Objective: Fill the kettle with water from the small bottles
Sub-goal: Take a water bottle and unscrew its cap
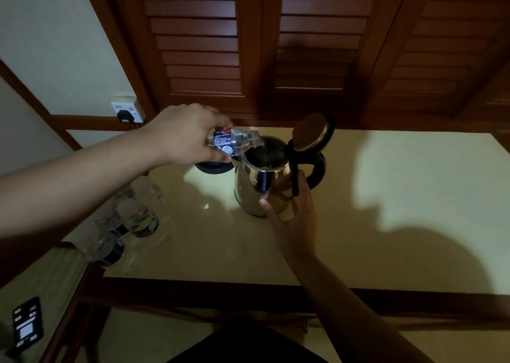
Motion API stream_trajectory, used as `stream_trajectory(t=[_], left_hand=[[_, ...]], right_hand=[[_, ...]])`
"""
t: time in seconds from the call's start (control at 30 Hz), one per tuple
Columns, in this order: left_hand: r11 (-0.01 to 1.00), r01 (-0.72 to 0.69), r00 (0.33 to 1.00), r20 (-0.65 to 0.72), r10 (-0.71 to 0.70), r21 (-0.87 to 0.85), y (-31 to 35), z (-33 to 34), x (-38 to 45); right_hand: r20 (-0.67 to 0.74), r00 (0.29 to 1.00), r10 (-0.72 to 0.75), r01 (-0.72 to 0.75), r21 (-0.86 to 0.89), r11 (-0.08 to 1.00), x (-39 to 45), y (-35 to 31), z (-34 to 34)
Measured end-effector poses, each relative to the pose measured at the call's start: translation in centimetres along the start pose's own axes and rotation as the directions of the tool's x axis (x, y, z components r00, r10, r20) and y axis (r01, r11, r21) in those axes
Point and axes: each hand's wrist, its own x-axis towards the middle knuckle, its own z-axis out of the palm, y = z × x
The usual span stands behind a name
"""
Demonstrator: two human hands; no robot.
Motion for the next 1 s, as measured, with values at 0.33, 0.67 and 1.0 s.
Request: stream_trajectory(t=[0.33,0.67,1.0], left_hand=[[0.999,-0.002,1.000,0.011,0.002,0.034,0.3,-0.7,-0.3],[0.996,-0.012,1.000,0.006,0.012,0.090,0.3,-1.1,-0.2],[0.992,-0.022,1.000,0.003,0.022,0.125,0.2,-1.5,0.0]], right_hand=[[0.000,1.000,-0.010,0.010,-0.018,1.000,0.0,-0.2,-0.2],[0.006,1.000,-0.013,0.013,-0.026,1.000,0.0,-0.2,-0.2],[0.021,1.000,0.004,-0.003,-0.034,0.999,0.0,-0.3,-0.2]])
